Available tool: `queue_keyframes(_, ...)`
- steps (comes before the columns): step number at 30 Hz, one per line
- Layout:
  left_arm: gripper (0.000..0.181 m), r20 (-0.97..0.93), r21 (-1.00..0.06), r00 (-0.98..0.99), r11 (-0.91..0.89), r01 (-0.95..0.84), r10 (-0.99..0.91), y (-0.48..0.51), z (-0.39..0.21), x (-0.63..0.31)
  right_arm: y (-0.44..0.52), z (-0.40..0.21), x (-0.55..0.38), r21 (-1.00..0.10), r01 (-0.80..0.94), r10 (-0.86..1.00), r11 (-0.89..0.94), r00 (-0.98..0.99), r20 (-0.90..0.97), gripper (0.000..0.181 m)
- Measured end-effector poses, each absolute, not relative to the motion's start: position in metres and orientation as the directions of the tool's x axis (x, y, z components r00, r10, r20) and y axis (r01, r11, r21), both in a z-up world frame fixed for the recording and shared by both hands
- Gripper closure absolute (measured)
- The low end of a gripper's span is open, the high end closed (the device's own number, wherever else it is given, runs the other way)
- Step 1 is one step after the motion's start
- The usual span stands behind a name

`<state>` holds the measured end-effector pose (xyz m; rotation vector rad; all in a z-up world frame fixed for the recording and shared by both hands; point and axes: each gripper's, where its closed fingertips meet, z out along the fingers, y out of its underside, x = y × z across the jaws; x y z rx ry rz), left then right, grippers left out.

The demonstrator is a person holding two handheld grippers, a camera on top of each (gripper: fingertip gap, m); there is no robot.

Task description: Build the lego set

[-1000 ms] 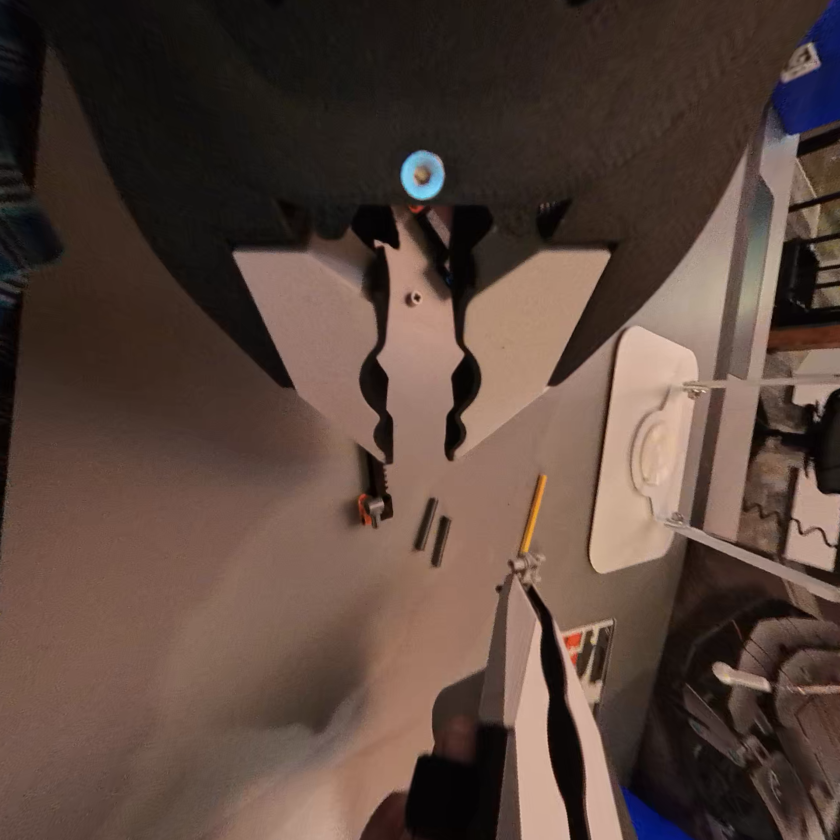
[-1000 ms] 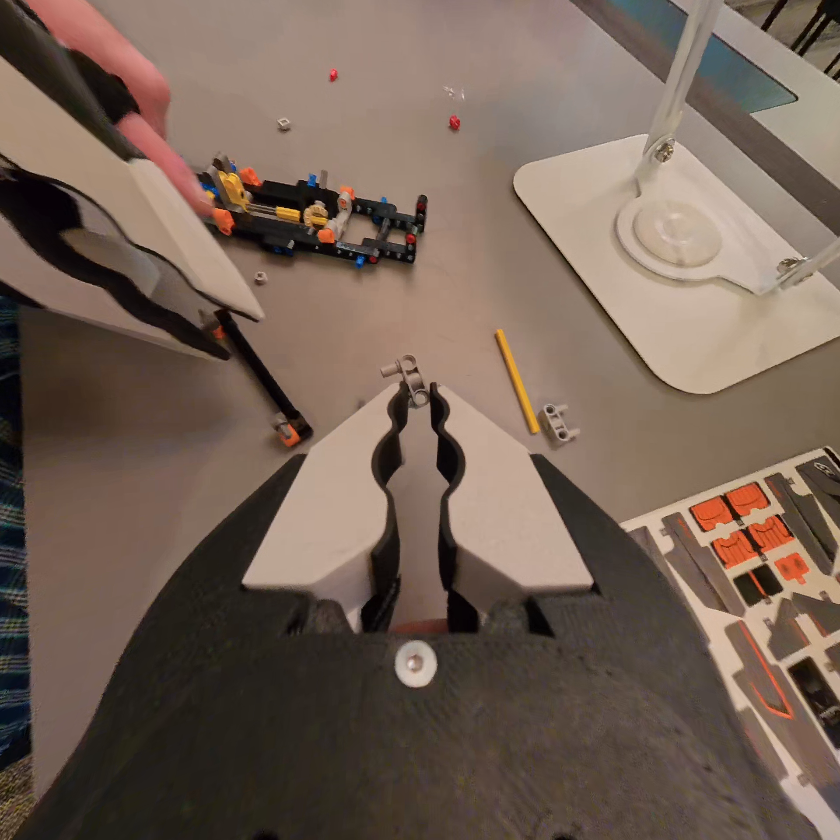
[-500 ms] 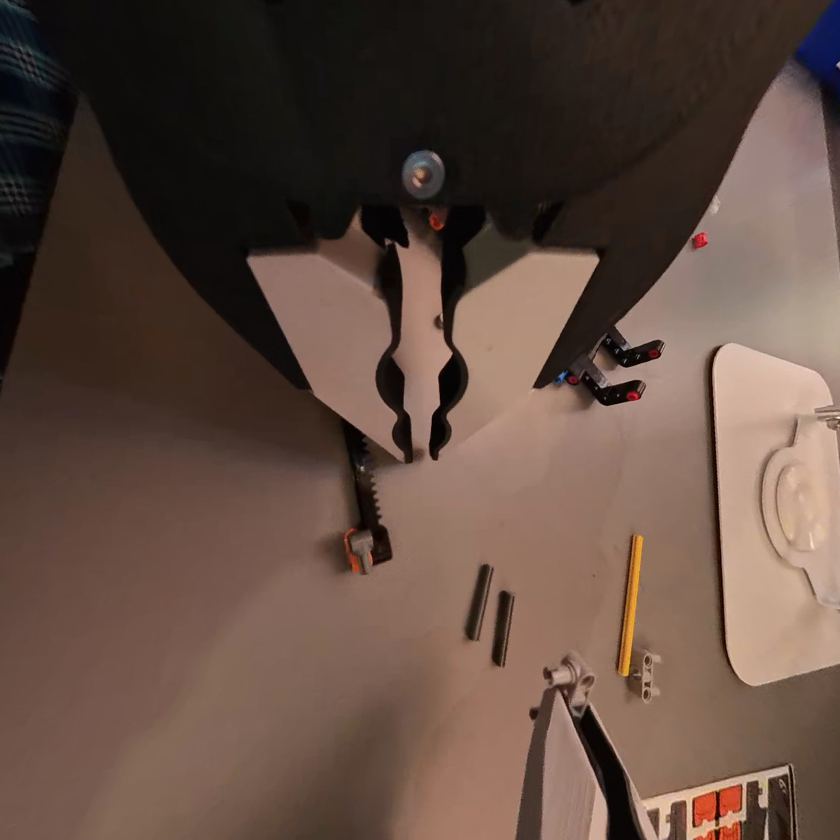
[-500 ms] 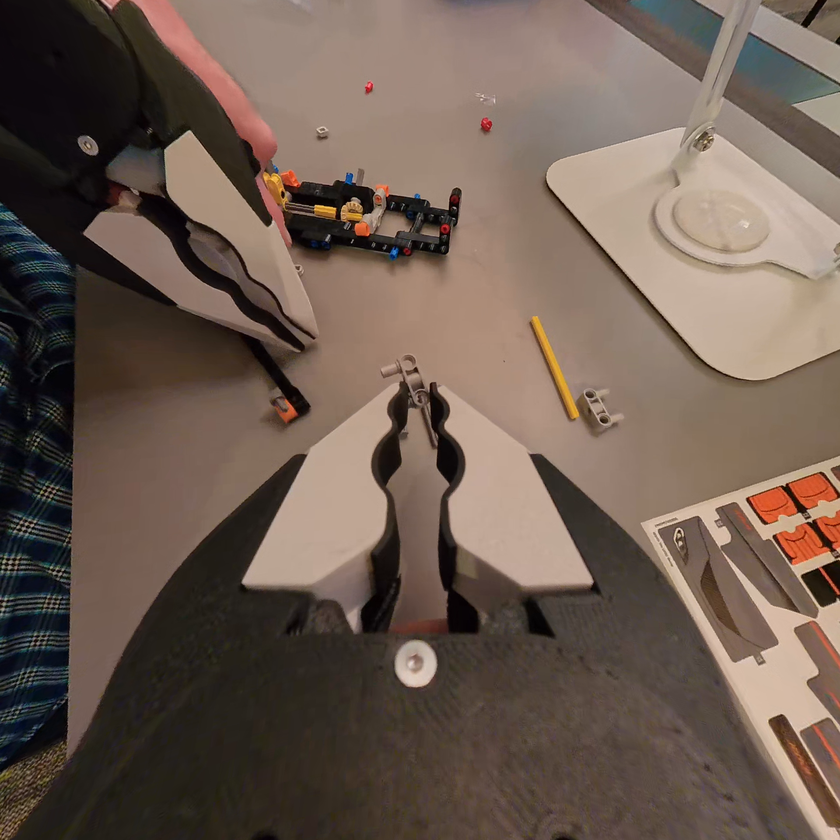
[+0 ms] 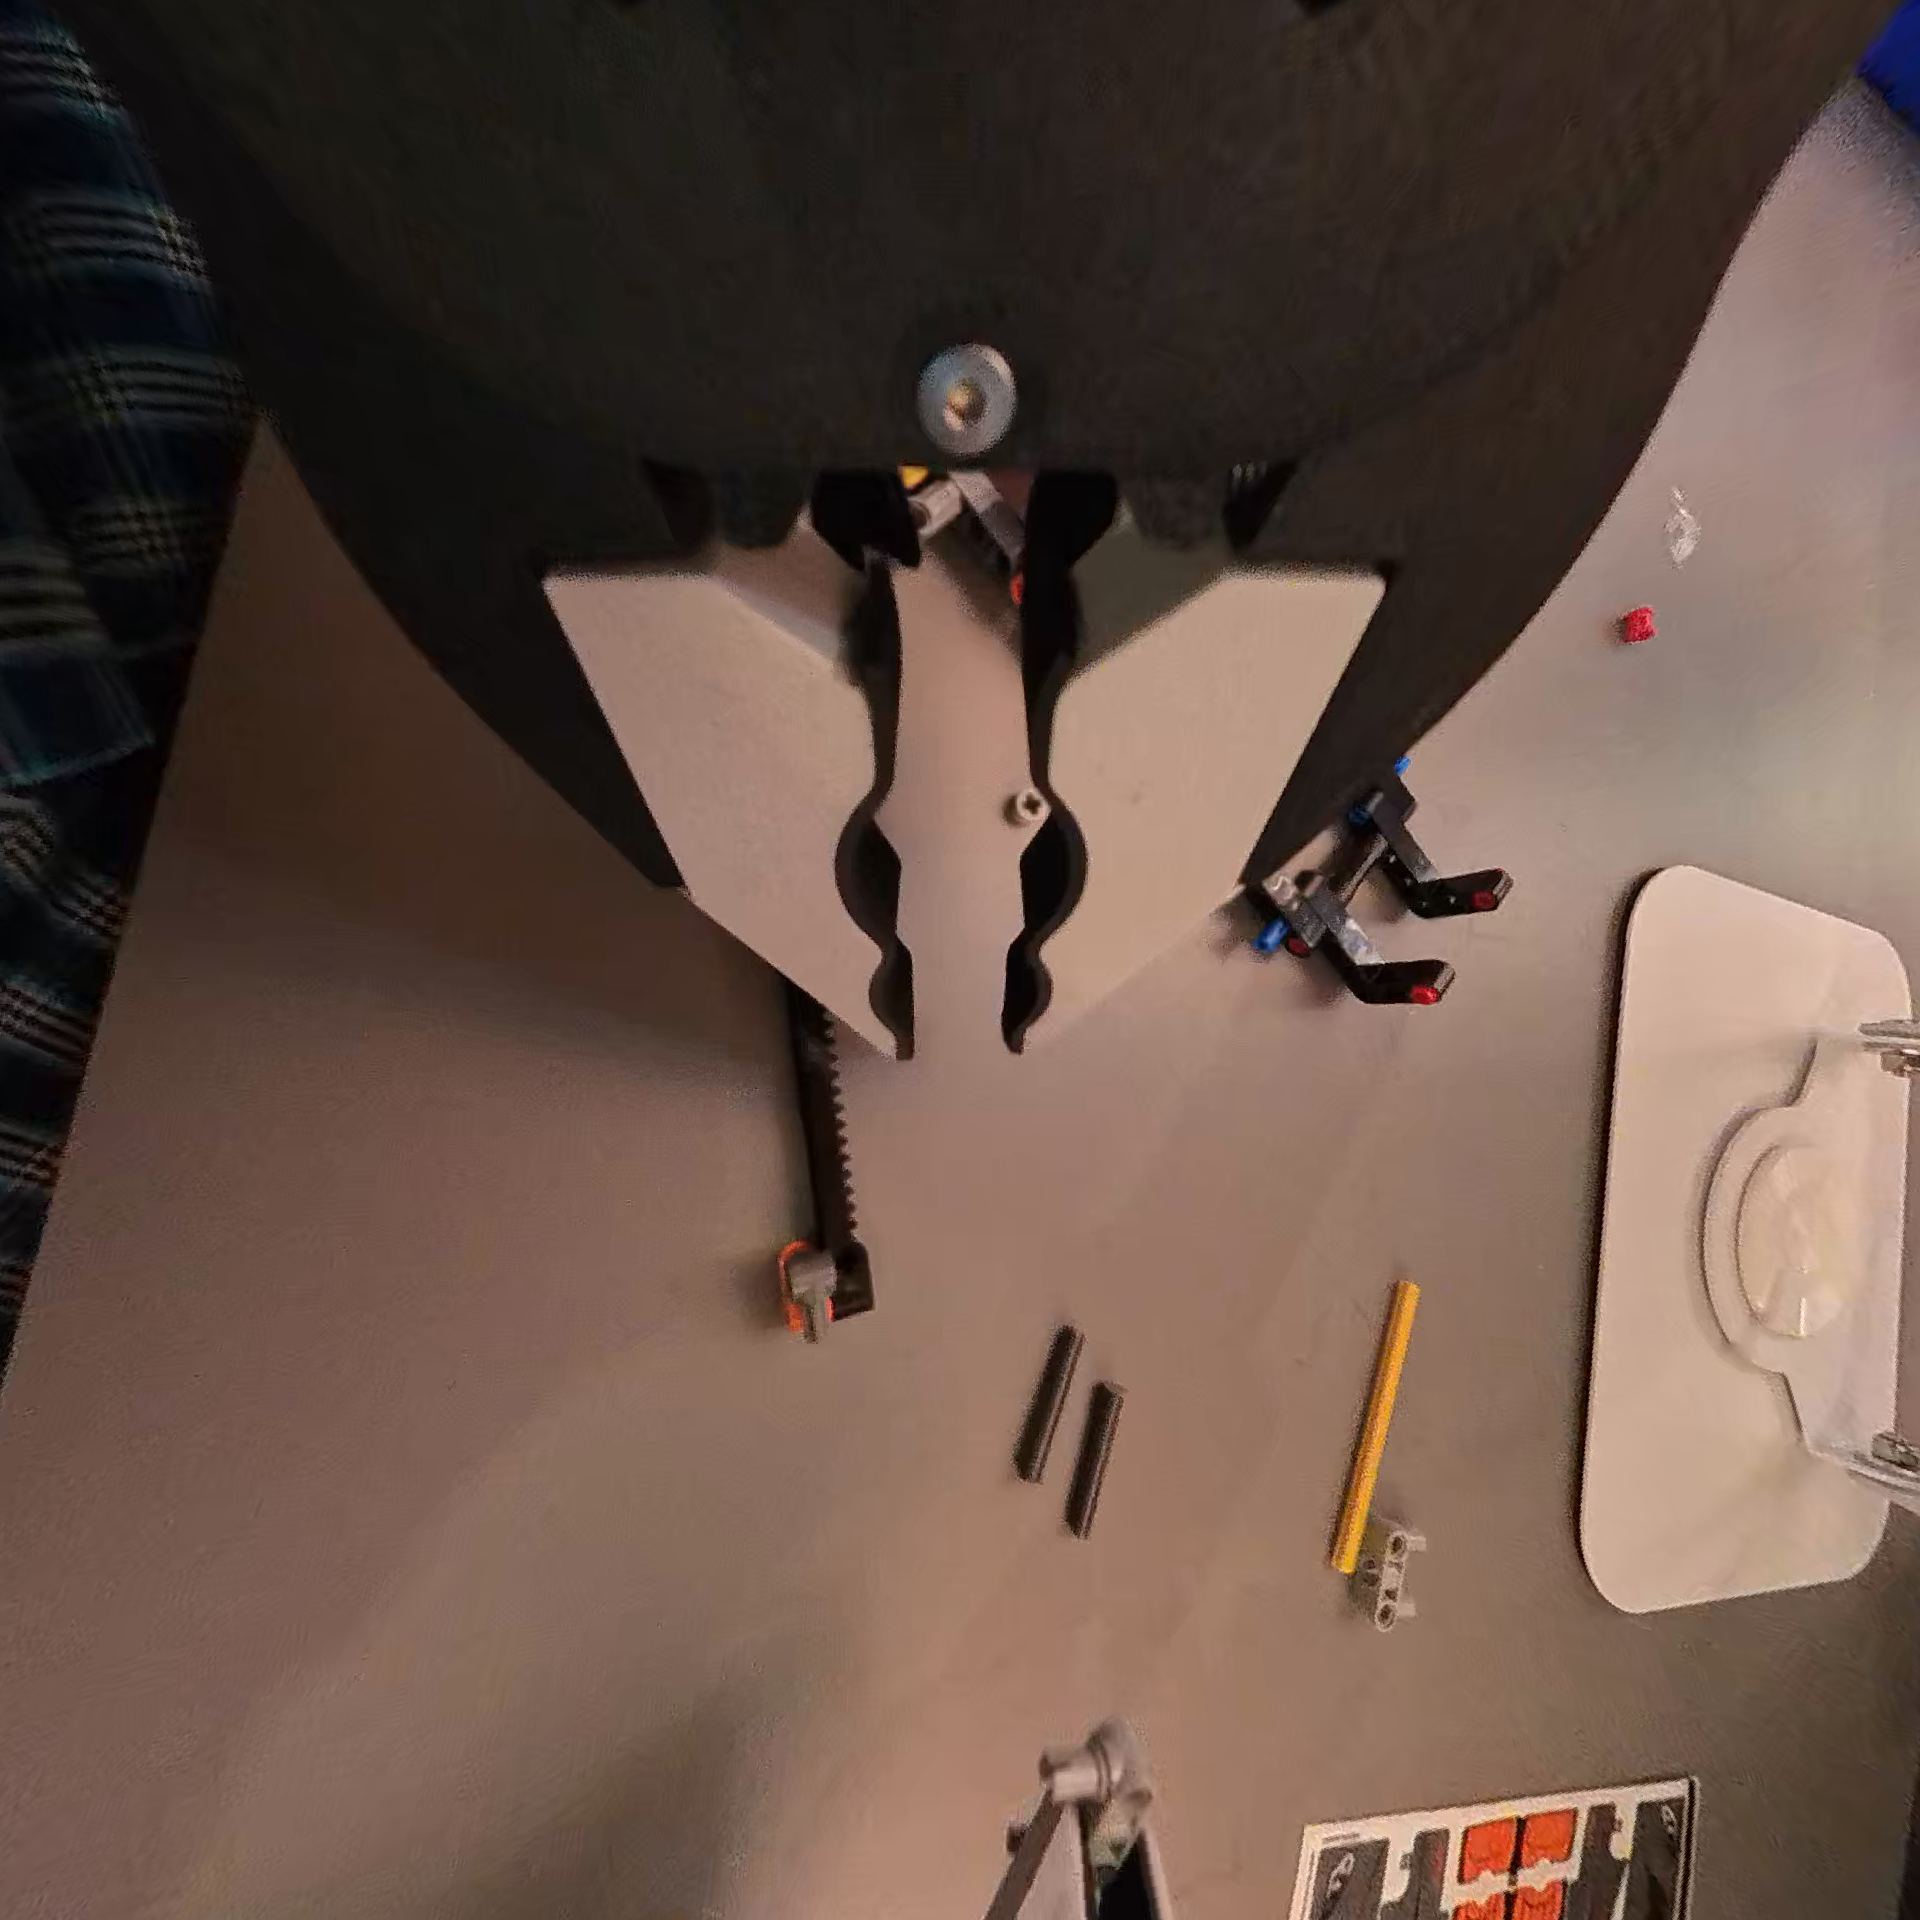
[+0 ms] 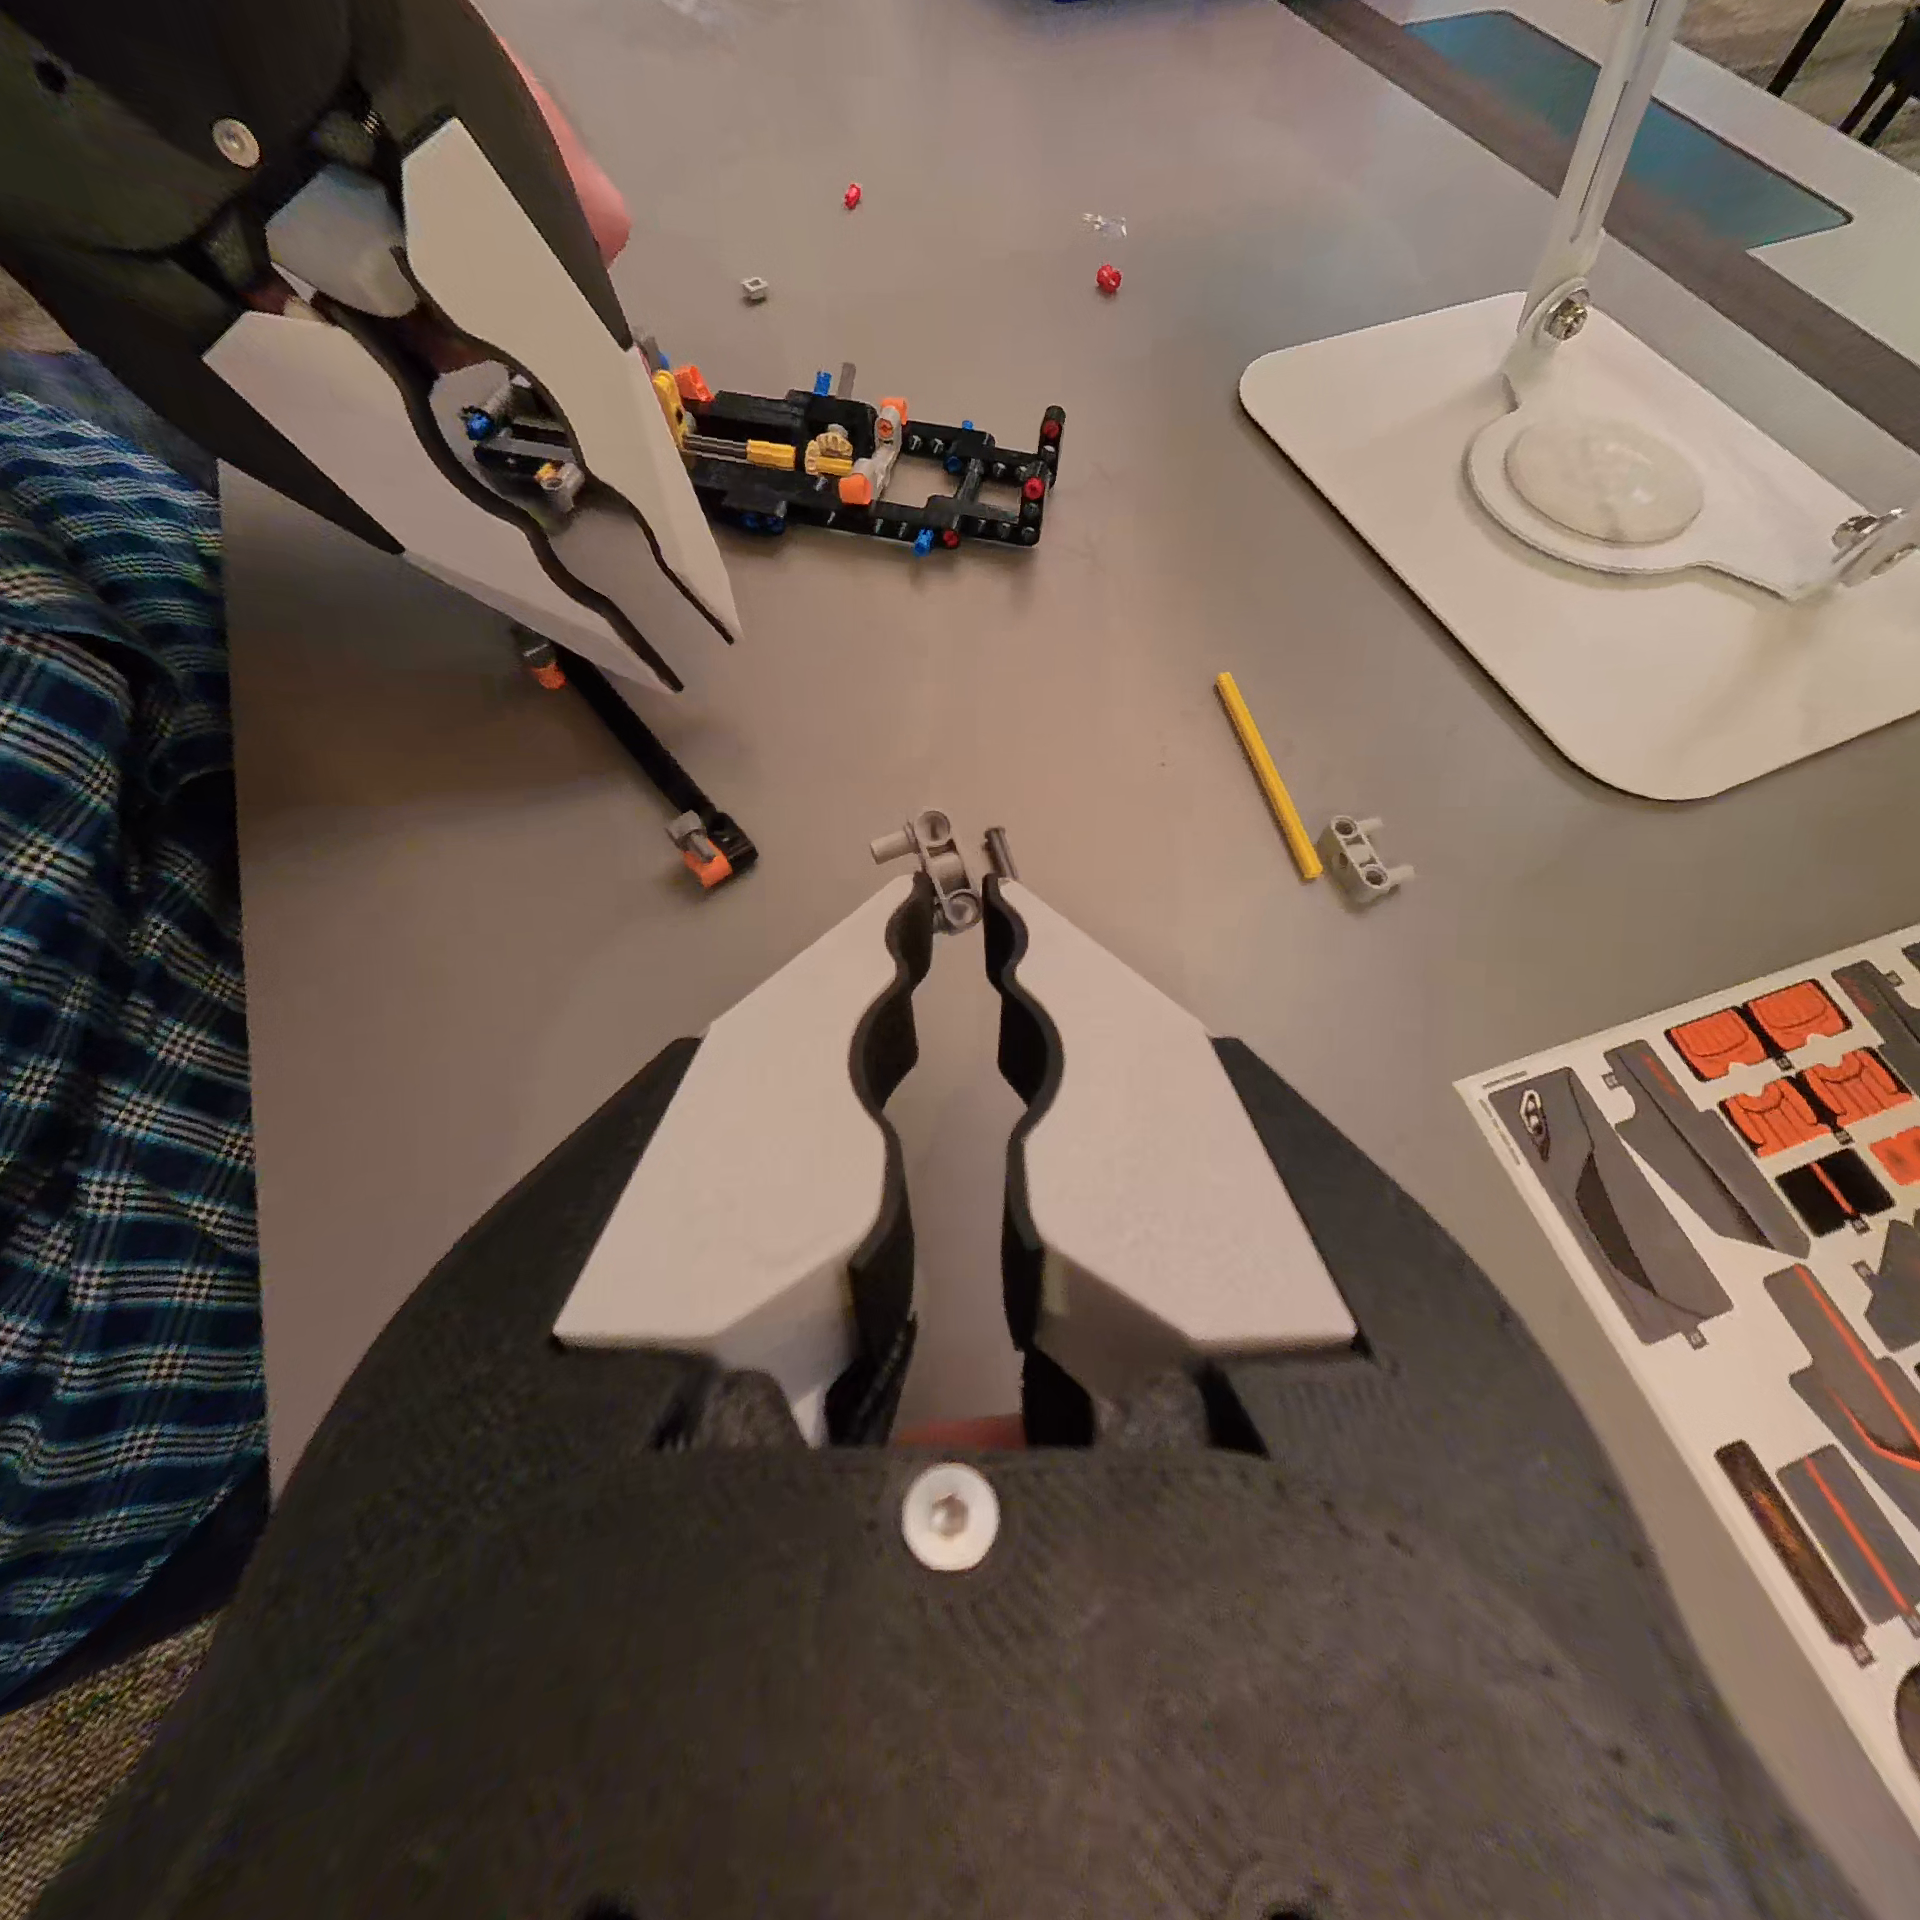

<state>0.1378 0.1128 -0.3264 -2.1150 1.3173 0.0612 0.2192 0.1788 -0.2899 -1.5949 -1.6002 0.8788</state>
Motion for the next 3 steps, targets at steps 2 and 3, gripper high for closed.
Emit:
queue_keyframes(2, 0.165, -0.348, -0.485, 0.494, -0.297, -0.822, -0.797, 0.1087, -0.3297, 0.1388, 0.1747, -0.2899, 0.2222, -0.855, 0.518, 1.000, 0.008, 0.002, 0.011, 0.175)
queue_keyframes(3, 0.165, -0.345, -0.485, 0.492, -0.297, -0.822, -0.799, 0.1076, -0.3315, 0.1399, 0.1727, -0.2909, 0.2234, -0.855, 0.519, 1.000, 0.008, -0.001, 0.009, 0.175)
